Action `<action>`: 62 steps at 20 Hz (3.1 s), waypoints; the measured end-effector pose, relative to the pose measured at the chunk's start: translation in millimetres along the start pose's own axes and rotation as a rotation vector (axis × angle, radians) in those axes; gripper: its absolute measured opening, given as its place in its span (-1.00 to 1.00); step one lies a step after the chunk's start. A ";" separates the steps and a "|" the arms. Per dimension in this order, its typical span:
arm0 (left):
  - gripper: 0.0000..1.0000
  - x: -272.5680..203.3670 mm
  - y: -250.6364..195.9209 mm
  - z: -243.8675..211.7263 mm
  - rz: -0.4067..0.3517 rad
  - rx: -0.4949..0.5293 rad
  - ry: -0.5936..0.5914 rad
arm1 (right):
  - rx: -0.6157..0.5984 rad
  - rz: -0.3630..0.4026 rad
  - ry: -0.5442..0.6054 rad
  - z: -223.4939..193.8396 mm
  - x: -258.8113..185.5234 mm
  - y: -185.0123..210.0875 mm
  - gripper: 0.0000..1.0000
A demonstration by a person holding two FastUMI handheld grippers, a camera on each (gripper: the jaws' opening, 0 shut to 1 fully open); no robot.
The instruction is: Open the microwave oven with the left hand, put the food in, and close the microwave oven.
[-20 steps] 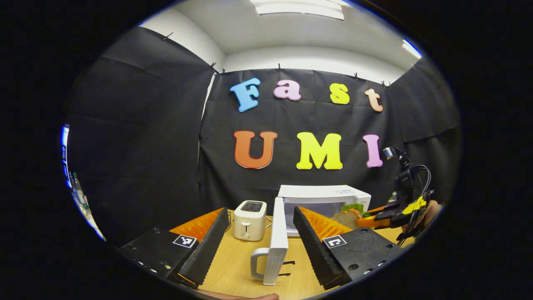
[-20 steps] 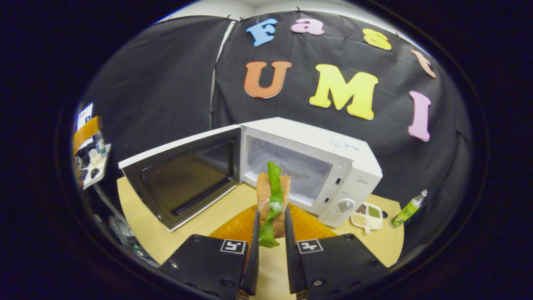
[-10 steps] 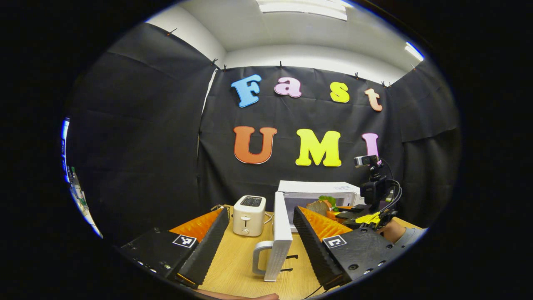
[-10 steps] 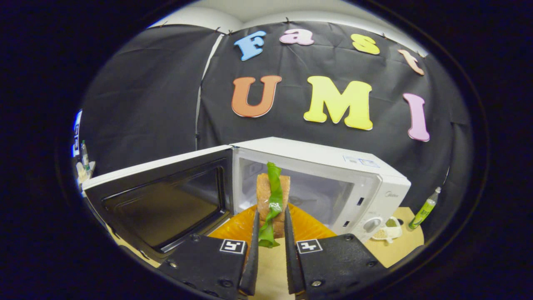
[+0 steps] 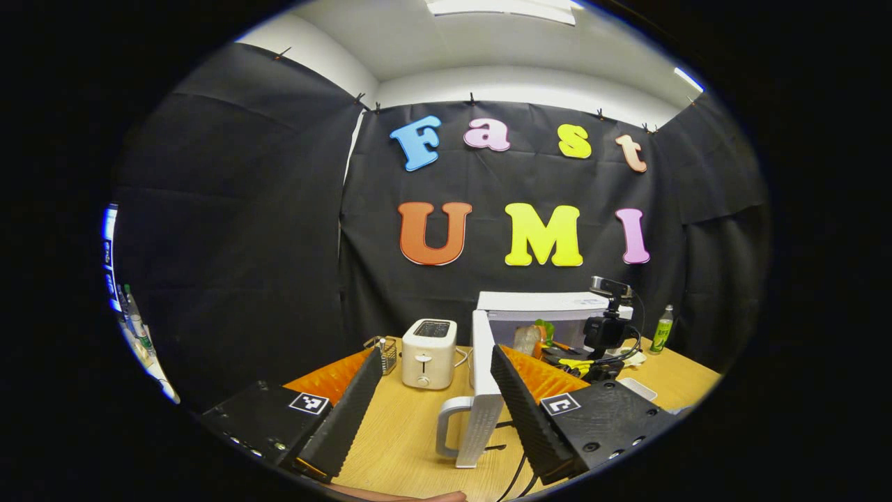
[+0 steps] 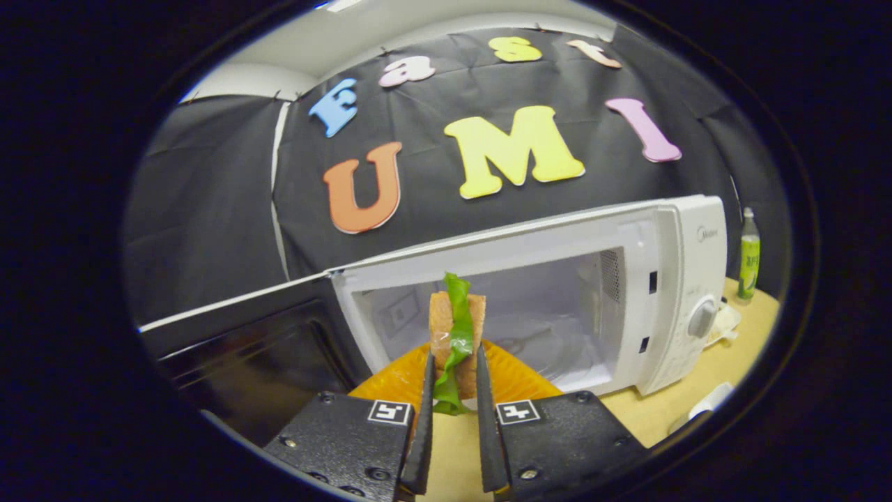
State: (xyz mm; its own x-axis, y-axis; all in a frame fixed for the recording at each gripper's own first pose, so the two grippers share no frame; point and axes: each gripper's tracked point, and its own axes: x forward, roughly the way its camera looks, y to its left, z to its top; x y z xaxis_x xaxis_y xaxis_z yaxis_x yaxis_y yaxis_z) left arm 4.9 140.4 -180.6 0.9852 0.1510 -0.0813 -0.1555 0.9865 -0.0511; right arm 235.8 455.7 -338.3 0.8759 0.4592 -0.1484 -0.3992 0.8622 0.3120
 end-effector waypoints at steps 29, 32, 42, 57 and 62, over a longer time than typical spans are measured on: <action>0.88 17.4 24.5 -34.8 0.094 -0.060 0.066 | -0.011 -0.279 0.014 -33.8 66.6 -85.7 0.63; 0.88 20.4 38.7 -52.4 0.108 -0.027 0.100 | 0.027 -0.226 0.037 -34.2 55.3 -70.7 0.77; 0.24 49.6 80.6 -98.6 0.110 -0.006 0.146 | -0.024 -0.073 0.061 -5.4 -36.9 -30.6 0.82; -1.00 42.4 22.9 -124.0 -0.095 0.037 0.120 | -0.192 -0.083 -0.006 111.3 -248.4 -71.4 0.82; -1.00 41.9 -14.6 -129.6 -0.173 -0.016 0.143 | -0.255 -0.102 -0.048 145.7 -292.9 -87.2 1.00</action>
State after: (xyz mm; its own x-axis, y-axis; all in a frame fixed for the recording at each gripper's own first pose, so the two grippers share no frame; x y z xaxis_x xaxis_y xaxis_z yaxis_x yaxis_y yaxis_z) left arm 39.1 124.1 -312.3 0.9772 -0.0322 -0.2098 0.0129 0.9956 -0.0925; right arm 53.6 214.9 -185.4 0.9245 0.3616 -0.1204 -0.3580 0.9323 0.0505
